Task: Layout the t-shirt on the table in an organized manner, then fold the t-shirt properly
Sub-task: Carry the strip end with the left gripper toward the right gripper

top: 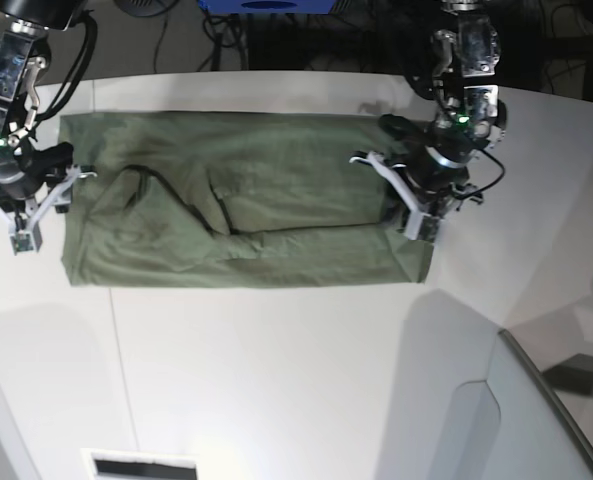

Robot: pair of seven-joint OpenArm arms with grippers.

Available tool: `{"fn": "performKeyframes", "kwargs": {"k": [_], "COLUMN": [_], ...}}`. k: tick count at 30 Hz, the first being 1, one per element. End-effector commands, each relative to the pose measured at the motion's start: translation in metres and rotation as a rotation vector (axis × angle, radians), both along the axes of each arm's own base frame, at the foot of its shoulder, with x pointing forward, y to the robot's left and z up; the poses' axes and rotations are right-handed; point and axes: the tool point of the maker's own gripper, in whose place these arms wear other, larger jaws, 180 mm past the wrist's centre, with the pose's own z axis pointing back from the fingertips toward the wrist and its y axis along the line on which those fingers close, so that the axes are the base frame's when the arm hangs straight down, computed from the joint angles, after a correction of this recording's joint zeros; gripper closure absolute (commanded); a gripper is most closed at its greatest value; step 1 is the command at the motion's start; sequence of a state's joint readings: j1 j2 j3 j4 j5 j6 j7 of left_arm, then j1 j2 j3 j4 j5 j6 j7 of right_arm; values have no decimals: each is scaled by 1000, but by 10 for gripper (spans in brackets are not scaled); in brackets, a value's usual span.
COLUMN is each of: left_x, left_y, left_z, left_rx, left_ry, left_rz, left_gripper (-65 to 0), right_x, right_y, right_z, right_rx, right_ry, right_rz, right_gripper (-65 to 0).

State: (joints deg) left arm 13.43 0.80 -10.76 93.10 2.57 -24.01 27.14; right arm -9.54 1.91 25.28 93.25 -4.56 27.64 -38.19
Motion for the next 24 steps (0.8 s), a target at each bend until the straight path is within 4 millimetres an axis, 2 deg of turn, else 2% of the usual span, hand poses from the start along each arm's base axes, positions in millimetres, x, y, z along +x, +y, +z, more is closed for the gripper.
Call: {"fn": "performKeyframes", "kwargs": {"k": [1,7,12,14,24], "left_x": [15,27,36,37,41], "left_y": [-11,-54,-70,-82,-125], "left_z": [16,10,1,0,4], "left_rx": [-23,-48,-86,-93,-85], "left_ry": [-65,-53,-30,-26,-39], "left_rz": [-16,-85,-87,-120,-183], "left_gripper": [0,0,0,0,0], "right_x": [9,10,10,10,11], "right_y": [-5,-4,-4,-4,-4], "right_z": [11,11,11,11,11], "right_rx": [-12,-11,-11,-11,-11], "right_ry": [-43,-44,-43,-43,-46], "right_rz": [0,3,3,3,3], "right_gripper": [-278,-278,-278,-278,-278]}}
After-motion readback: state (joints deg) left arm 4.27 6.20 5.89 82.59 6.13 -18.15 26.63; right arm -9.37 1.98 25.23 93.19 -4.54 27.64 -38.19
